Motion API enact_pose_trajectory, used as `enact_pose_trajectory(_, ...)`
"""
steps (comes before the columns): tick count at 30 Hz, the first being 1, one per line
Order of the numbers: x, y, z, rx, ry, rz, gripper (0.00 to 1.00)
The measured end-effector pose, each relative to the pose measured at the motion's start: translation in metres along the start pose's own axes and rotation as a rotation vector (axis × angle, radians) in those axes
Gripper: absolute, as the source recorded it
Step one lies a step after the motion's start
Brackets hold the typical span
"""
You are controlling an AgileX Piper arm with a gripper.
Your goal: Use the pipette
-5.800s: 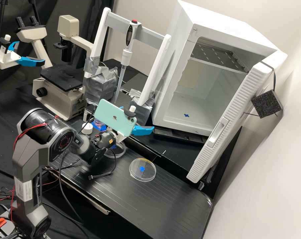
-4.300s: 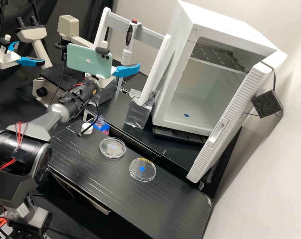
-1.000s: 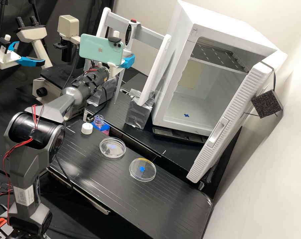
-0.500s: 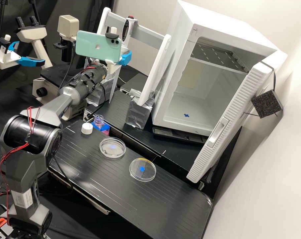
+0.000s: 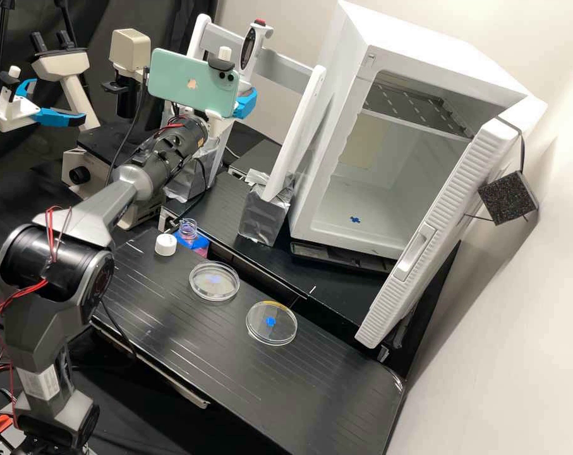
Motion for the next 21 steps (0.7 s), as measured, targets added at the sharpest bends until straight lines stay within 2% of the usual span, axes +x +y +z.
enact_pose_trajectory(9,-0.018,0.009,0.005,0.047,0.021,0.072,0.0)
enact_pose_trajectory(16,-0.05,0.006,0.014,0.081,0.05,0.126,0.0)
enact_pose_trajectory(21,-0.073,0.001,0.021,0.105,0.055,0.207,0.0)
